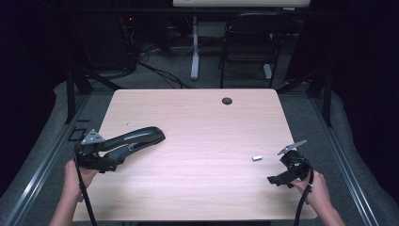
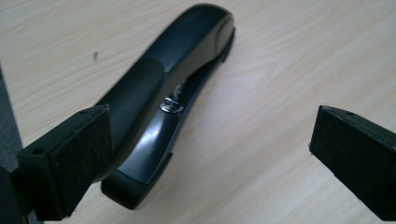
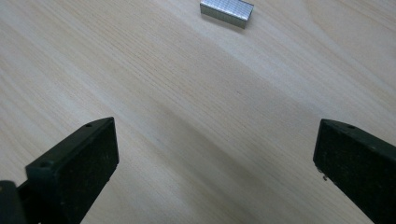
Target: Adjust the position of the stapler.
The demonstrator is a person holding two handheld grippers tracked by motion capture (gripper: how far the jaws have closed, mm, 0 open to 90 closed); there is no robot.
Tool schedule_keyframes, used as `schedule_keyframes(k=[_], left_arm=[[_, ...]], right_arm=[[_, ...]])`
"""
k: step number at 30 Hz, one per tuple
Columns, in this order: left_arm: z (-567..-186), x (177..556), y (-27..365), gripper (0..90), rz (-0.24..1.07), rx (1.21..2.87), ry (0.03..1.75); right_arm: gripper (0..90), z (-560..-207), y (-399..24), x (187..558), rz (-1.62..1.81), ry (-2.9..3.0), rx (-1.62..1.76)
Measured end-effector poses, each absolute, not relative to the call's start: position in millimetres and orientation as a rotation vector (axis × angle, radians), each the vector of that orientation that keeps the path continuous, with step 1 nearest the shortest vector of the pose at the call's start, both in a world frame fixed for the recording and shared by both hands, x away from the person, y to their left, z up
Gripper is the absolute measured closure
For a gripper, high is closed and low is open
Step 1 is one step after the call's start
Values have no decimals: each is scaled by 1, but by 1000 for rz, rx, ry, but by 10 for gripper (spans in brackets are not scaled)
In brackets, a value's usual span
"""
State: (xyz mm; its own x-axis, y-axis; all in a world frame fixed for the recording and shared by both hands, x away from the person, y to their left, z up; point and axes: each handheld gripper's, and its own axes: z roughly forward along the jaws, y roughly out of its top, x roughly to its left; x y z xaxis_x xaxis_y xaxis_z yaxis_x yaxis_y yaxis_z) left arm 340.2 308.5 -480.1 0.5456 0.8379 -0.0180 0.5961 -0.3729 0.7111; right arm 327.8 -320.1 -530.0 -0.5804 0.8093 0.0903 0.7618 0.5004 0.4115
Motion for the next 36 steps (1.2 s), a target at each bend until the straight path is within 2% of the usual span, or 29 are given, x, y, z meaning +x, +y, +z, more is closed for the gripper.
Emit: schedule_keyframes(k=[5, 13, 36], left_arm=[[-477, 351, 323, 0, 460, 2043, 1199], [-476, 367, 329, 0, 444, 2048, 1215], [-492, 421, 293, 4, 326, 2191, 1197]], right_arm=[[0, -531, -321, 328, 637, 2615, 1392], [0, -532, -320, 329, 638, 2624, 1395], [2, -533, -318, 329, 632, 2641, 1395]])
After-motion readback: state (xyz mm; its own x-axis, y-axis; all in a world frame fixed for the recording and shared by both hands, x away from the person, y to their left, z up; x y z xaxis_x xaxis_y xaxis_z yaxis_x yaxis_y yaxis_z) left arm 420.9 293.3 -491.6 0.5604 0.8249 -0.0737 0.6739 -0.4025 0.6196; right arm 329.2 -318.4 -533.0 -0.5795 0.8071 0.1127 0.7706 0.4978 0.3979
